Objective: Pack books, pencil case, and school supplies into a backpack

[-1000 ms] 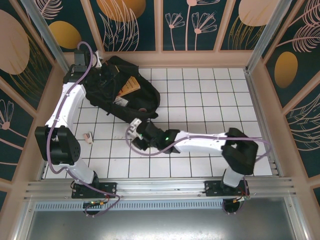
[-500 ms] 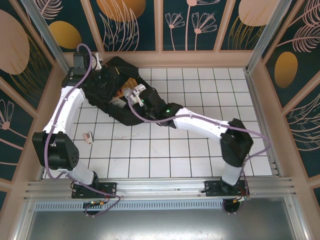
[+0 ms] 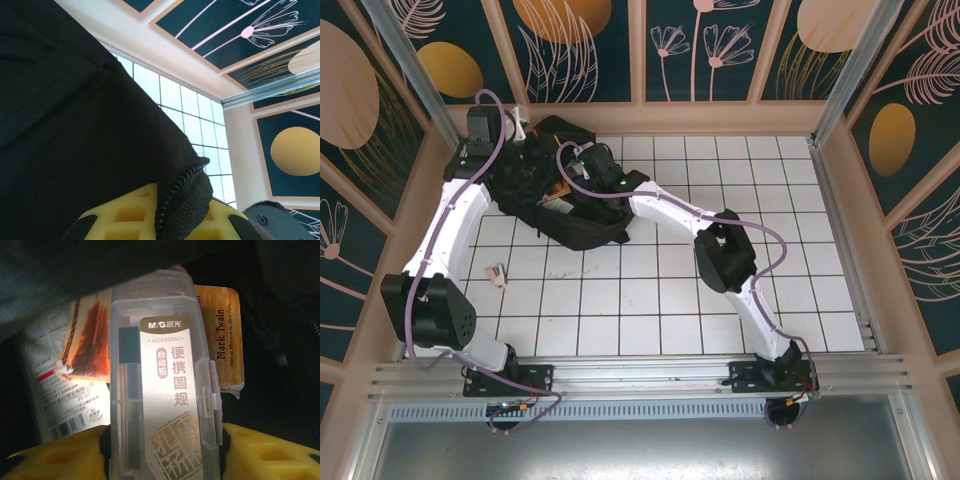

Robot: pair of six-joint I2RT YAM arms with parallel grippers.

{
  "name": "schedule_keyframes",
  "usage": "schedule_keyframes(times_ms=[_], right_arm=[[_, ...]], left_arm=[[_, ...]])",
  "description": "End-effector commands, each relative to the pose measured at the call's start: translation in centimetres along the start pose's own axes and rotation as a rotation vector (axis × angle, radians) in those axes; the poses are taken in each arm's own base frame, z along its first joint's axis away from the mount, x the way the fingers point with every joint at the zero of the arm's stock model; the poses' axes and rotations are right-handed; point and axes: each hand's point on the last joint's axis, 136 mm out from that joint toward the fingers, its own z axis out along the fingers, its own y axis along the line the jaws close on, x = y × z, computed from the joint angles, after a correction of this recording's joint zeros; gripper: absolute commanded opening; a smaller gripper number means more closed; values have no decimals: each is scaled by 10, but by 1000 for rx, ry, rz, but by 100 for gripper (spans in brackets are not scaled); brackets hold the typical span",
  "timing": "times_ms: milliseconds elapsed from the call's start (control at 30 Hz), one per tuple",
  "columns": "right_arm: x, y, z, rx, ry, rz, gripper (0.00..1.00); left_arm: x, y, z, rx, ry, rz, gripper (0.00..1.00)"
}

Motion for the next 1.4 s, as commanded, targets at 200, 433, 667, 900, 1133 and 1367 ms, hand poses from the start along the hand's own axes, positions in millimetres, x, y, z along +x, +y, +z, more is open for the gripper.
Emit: schedule_keyframes(times_ms=[200, 433, 667, 900, 1133, 1367], right_arm=[[-26, 25, -60, -130, -142, 10, 70], [-3, 60, -150, -296, -339, -77, 69], [72, 140, -189, -535, -399, -298, 70], [129, 211, -143, -678, -252, -415, 70], [161, 249, -75, -710, -136, -472, 75], [191, 278, -33, -702, -69, -582, 77]], left_arm=[[-13, -38, -16, 102, -59, 76, 4], [-22, -38, -16, 83, -78, 68, 4], [-40, -51, -34, 44, -110, 105, 6], [-35, -38, -40, -16, -122, 95, 7], [-40, -35, -39, -34, -132, 79, 6], [-43, -34, -34, -36, -129, 71, 6]])
